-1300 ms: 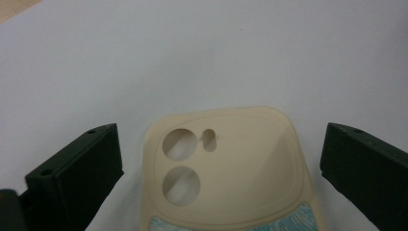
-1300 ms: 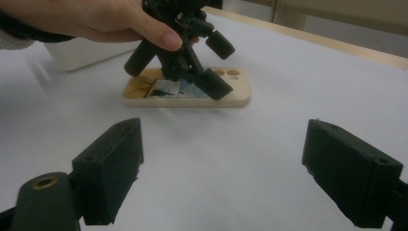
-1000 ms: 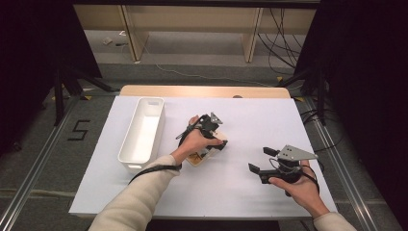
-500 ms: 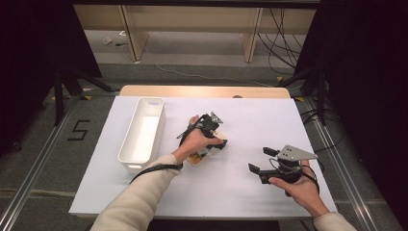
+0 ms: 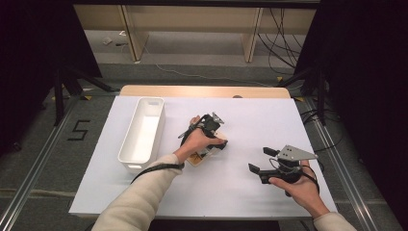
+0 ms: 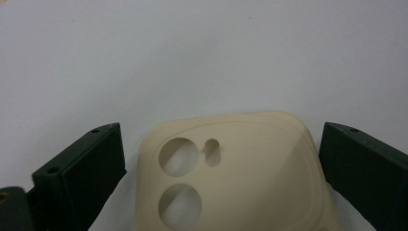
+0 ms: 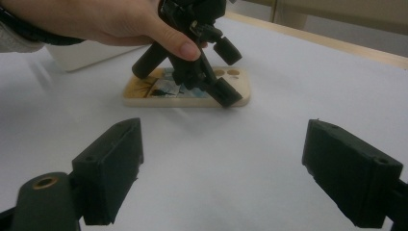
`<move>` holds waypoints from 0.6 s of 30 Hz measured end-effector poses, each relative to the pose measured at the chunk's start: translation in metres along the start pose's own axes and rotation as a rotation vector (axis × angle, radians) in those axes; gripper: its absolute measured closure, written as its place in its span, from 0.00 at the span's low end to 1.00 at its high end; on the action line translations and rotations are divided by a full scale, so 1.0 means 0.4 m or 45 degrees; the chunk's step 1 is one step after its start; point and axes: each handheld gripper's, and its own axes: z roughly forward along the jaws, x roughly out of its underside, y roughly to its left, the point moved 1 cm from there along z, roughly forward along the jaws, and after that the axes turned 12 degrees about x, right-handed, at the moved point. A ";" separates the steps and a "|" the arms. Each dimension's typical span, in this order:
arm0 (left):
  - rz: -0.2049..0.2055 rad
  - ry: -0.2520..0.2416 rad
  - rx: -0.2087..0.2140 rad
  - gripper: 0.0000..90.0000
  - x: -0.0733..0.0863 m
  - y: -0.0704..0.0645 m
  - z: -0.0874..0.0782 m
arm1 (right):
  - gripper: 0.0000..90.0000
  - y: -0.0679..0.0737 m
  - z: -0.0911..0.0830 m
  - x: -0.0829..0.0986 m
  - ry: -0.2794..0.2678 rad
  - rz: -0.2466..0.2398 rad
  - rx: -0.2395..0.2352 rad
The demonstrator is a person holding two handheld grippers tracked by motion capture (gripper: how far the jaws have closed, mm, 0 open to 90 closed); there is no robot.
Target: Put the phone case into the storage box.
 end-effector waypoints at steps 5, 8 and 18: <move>-0.014 0.007 0.000 0.04 0.000 0.001 0.000 | 0.17 0.000 0.000 0.000 0.000 0.001 0.000; -0.036 0.006 -0.001 0.05 0.001 0.001 0.000 | 0.17 0.000 0.001 0.000 0.000 0.002 -0.002; -0.071 0.015 0.002 0.09 0.001 0.001 0.001 | 0.17 0.000 0.000 0.000 0.001 0.002 -0.002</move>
